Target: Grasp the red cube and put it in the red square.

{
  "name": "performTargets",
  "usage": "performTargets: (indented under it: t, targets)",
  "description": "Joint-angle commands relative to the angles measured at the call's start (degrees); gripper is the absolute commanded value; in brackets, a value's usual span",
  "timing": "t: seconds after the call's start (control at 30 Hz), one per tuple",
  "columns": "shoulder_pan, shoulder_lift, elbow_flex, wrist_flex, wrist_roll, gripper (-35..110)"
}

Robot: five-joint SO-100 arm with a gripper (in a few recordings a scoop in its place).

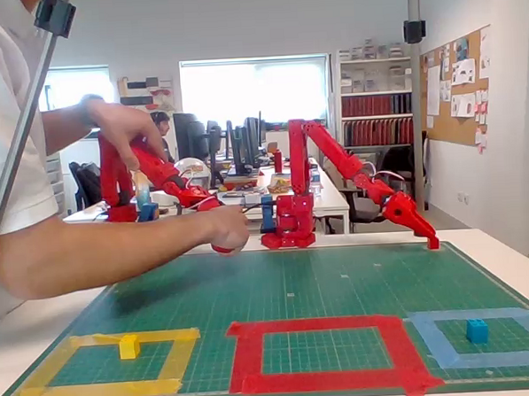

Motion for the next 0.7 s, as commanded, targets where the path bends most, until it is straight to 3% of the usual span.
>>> performTargets:
  t: [0.0, 0.67]
  targets:
    - [-0.3, 0.6, -2.5, -2.0, 0.6, 18]
    - [-0.4, -0.4, -2.4, -1.8, 1.7, 18]
